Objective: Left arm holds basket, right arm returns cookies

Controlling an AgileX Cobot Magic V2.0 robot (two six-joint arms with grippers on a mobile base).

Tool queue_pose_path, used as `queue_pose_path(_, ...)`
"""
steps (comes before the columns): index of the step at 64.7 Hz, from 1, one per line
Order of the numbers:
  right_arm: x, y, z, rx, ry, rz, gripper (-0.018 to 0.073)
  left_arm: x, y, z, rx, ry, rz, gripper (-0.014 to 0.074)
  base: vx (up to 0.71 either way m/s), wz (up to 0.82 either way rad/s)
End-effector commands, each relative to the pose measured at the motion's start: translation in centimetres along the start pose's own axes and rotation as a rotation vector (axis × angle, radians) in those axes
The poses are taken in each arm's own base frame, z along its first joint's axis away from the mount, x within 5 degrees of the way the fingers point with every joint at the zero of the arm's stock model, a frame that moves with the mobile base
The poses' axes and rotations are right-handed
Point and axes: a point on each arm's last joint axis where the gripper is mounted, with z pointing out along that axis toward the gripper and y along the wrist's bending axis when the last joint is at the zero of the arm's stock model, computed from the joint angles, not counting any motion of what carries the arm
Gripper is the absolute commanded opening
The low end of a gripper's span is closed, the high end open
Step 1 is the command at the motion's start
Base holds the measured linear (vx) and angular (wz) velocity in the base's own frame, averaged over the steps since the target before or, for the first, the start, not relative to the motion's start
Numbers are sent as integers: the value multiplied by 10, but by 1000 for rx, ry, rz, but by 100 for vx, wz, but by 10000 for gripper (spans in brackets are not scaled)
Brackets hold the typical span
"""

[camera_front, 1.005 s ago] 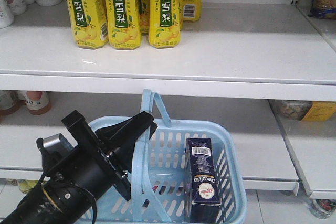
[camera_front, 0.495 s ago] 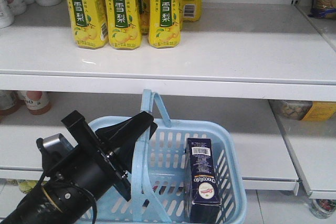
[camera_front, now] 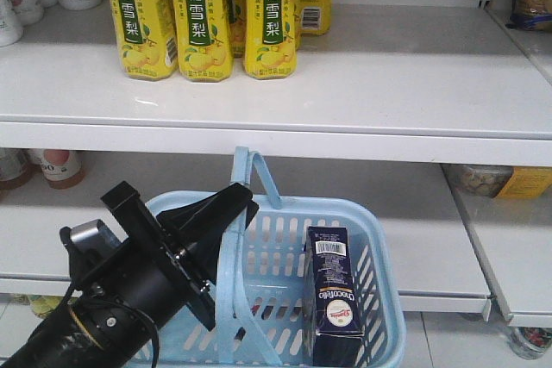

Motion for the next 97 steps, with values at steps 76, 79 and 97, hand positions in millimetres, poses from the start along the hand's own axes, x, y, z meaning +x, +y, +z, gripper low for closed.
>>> queue_pose_path(76,-94,0,-29,2,-570,83,-3,5,-40,-1,339,33,-21,-3,0,0)
queue_pose_path(79,-104,0,-31,2,-589,78,-3,5,-40,-1,339,33,-21,-3,0,0)
queue_pose_path(97,-168,3,-39,1,-669,62,-3,5,-40,-1,339,33,-21,-3,0,0)
